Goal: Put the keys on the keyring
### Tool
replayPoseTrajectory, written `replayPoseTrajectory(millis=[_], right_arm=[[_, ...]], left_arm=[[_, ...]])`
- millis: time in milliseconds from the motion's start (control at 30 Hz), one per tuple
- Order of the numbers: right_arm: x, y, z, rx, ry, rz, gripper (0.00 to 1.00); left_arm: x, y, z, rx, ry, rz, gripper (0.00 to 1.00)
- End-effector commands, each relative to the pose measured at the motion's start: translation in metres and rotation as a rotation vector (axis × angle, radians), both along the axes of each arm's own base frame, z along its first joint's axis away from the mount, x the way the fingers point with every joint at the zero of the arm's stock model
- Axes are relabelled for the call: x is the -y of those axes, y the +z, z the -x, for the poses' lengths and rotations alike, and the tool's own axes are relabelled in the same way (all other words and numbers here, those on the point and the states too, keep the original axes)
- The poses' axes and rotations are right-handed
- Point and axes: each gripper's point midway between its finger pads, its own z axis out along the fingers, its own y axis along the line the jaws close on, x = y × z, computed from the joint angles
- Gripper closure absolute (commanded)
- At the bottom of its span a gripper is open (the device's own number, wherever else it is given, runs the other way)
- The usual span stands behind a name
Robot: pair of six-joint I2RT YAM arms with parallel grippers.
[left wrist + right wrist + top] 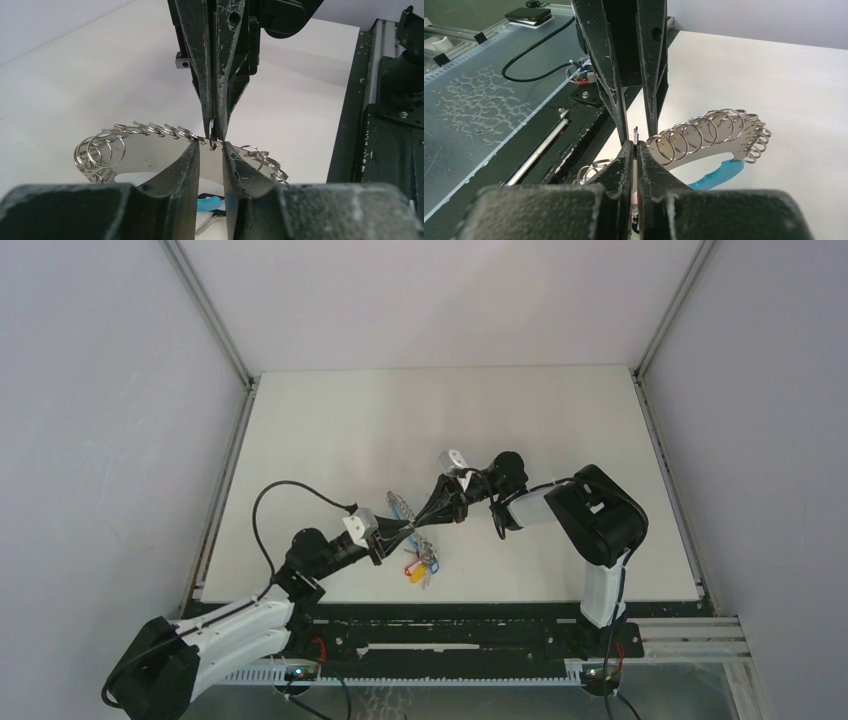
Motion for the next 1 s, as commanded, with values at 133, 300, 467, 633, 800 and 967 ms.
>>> replayPoseTrajectory(millis=[133, 300, 467, 633, 800, 967], right_arm=[[0.002, 0.022, 0.003, 0.056, 0.001, -0.045, 1.0], [0.001, 0.021, 0.004, 0.053, 0.004, -0.041, 1.0], [0.004, 0.014, 0.002, 0.037, 0.009, -0.02, 1.0], [0.011, 0.007, -0.006, 0.019, -0.022, 0.002, 1.0], [0.011, 0.006, -0.009, 0.023, -0.046, 0.013, 1.0], [0.009, 0.003, -0.007, 0.026, -0.052, 0.033, 1.0]], left_arm=[[0.005, 0.024, 0.0, 0.052, -0.033, 0.061, 0.84], [0.006, 0.026, -0.001, 0.045, -0.036, 0.063, 0.97], [0.004, 0.028, -0.004, 0.009, -0.007, 0.049, 1.0], [-0.005, 0.023, -0.007, -0.066, 0.057, 0.045, 1.0], [-0.007, 0.018, -0.01, -0.105, 0.134, -0.015, 1.0], [-0.003, 0.018, -0.01, -0.108, 0.135, -0.055, 1.0]])
